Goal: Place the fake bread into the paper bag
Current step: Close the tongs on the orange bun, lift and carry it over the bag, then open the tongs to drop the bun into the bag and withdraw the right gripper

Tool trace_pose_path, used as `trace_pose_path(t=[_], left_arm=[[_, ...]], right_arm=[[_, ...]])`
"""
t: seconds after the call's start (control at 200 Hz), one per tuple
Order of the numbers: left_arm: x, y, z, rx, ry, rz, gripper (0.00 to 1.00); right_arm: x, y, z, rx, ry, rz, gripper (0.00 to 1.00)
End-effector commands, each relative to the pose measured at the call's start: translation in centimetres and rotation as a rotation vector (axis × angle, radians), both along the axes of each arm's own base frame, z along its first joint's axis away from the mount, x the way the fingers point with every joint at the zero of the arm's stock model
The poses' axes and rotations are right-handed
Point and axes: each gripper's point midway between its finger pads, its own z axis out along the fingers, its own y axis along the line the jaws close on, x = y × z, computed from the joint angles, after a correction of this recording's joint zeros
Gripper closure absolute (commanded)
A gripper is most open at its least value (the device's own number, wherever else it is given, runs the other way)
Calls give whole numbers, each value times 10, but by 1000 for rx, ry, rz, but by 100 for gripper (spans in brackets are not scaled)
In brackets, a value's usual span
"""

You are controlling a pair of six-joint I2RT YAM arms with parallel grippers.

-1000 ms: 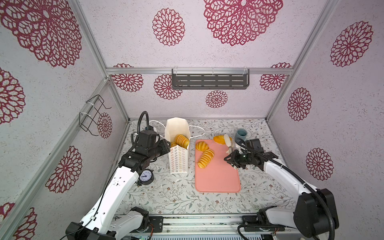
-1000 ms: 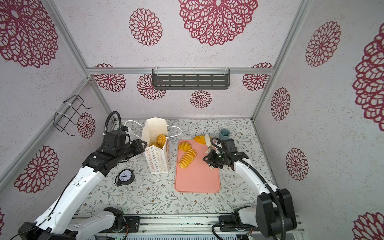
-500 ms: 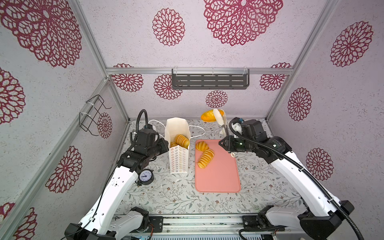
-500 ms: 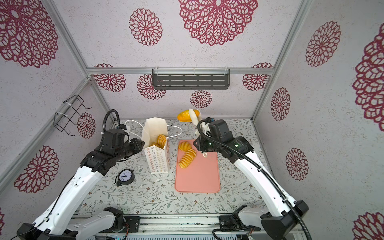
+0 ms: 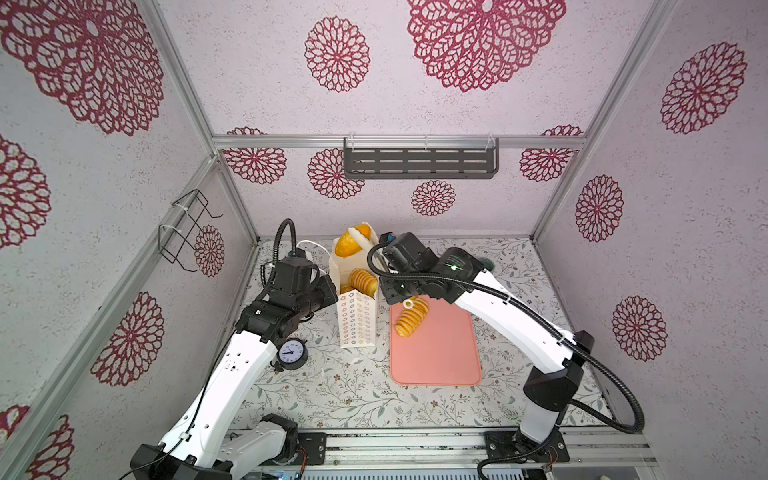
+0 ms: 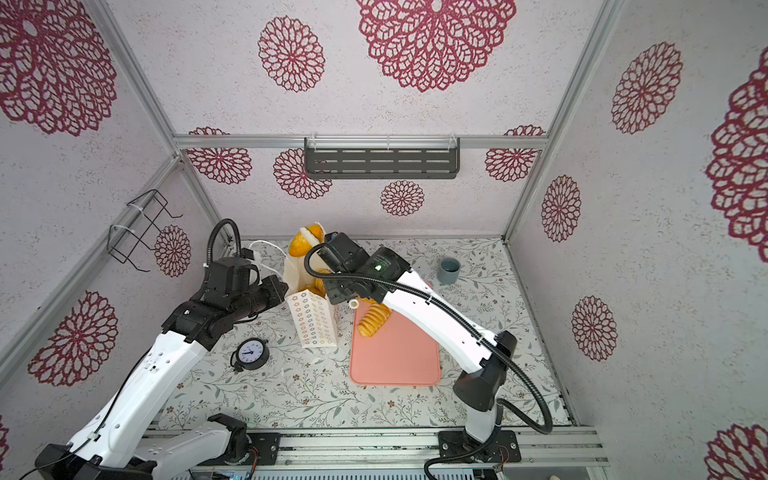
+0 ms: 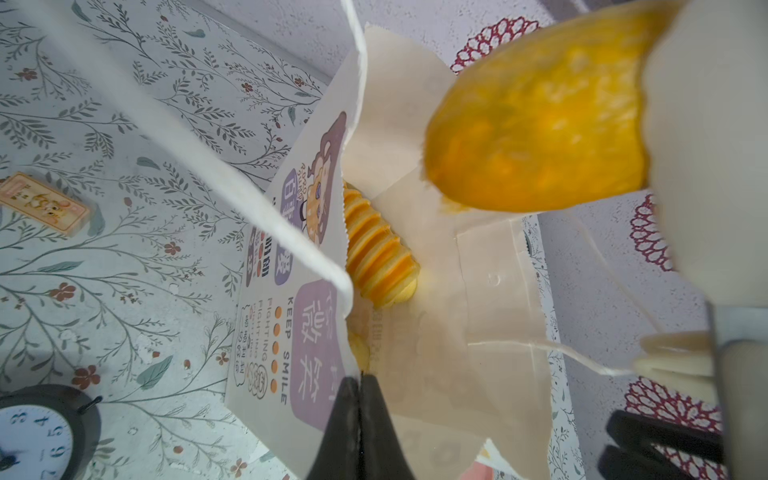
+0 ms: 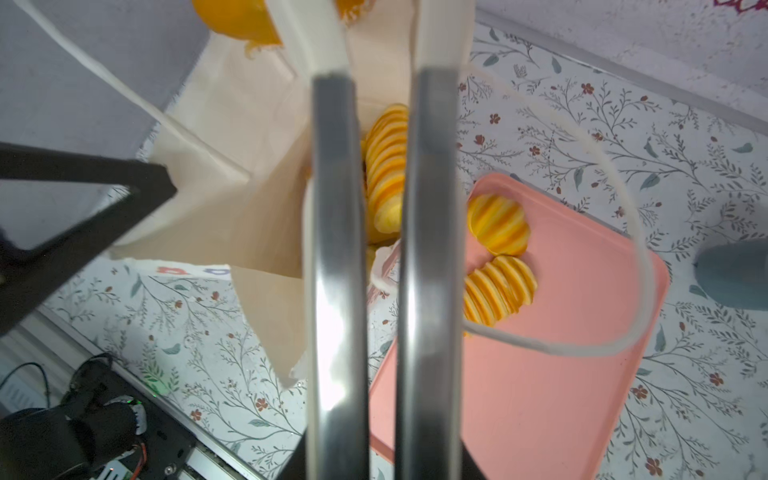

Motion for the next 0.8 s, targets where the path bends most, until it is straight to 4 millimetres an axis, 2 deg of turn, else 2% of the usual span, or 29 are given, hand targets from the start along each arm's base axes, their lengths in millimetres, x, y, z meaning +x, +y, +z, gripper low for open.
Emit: trace_pose_path(t=[0.0,0.15,0.345,0.54,0.796], left_arm=[[0,5,2,3,-10,20,96],[-2,6,5,2,-17,22,96],[-2,6,4,4,-16,22,97],[-2,6,3,5,-11,20,97],[-1,6,4,5,-8,21,97]], right_arm=[[1,-16,30,-10,-88,-23,100],[-3,-13,28,-17,-84,-11,90],[-8,-9,34,20,-81,4,75],[-10,-8,42,54,-85,8,64],[-12,-18,53,84,-108,-13,61]])
